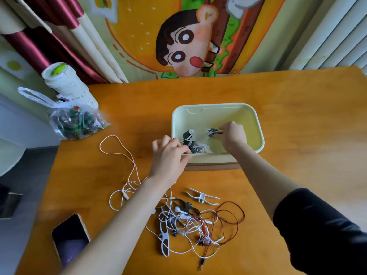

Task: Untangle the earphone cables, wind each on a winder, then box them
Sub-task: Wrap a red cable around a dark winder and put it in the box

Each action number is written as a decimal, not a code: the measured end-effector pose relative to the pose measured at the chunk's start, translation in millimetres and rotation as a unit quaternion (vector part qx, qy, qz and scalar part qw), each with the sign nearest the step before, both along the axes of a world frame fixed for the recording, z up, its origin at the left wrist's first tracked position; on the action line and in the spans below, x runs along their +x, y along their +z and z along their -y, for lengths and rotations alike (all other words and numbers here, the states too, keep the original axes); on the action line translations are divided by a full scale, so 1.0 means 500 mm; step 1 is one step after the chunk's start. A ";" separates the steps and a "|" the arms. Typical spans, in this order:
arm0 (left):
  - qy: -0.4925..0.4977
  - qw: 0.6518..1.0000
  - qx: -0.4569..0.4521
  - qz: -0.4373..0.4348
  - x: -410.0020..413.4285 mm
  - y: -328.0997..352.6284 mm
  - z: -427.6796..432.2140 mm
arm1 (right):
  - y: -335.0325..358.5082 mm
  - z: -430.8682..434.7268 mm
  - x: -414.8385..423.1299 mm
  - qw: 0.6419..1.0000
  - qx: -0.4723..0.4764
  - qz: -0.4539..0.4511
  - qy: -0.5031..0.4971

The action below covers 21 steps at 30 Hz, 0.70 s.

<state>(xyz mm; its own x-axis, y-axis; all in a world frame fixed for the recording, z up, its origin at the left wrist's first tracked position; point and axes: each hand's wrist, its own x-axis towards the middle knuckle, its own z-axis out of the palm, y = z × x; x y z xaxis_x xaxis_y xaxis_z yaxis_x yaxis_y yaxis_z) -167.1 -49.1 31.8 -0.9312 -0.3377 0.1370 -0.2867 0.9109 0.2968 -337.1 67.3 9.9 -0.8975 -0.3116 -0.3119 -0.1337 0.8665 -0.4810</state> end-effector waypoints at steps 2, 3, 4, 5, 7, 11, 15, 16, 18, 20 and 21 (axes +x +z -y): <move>0.008 1.000 0.009 -0.009 -0.001 -0.006 0.002 | -0.016 0.012 -0.005 0.998 0.048 0.033 0.038; 0.013 1.000 0.014 -0.009 -0.001 -0.007 0.002 | -0.022 0.017 -0.007 0.995 0.065 0.052 0.058; 0.015 1.000 0.018 -0.009 -0.002 -0.007 0.002 | -0.026 0.021 -0.010 0.991 0.081 0.071 0.078; 0.016 1.000 0.022 -0.008 -0.003 -0.007 0.001 | -0.026 0.024 -0.012 0.987 0.099 0.086 0.096; 0.016 0.999 0.028 -0.003 -0.003 -0.005 0.000 | -0.018 0.029 -0.013 0.978 0.138 0.099 0.120; 0.011 1.000 0.012 0.027 -0.003 0.003 -0.002 | 0.009 0.030 0.003 0.985 0.129 0.036 0.109; 0.008 1.000 -0.002 0.012 0.000 0.012 -0.017 | 0.057 0.017 0.080 0.975 -0.136 -0.138 0.109; 0.014 1.000 0.000 -0.011 0.005 0.013 -0.023 | 0.063 0.008 0.109 0.957 -0.192 -0.181 0.117; 0.031 0.998 0.005 -0.063 0.026 0.005 -0.033 | 0.064 -0.019 0.167 0.929 -0.241 -0.233 0.159; 0.025 0.996 0.035 -0.083 0.065 -0.015 -0.043 | 0.038 -0.056 0.220 0.920 -0.237 -0.229 0.212; 0.016 0.995 0.066 -0.077 0.088 -0.030 -0.049 | 0.019 -0.075 0.239 0.922 -0.222 -0.209 0.237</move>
<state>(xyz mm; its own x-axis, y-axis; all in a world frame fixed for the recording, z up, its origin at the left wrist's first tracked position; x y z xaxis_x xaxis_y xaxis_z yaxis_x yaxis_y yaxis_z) -122.8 -24.8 17.0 -0.8913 -0.3910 0.2298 -0.2564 0.8524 0.4557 -217.5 104.6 19.3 -0.6401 -0.7142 0.2832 -0.7011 0.3923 -0.5954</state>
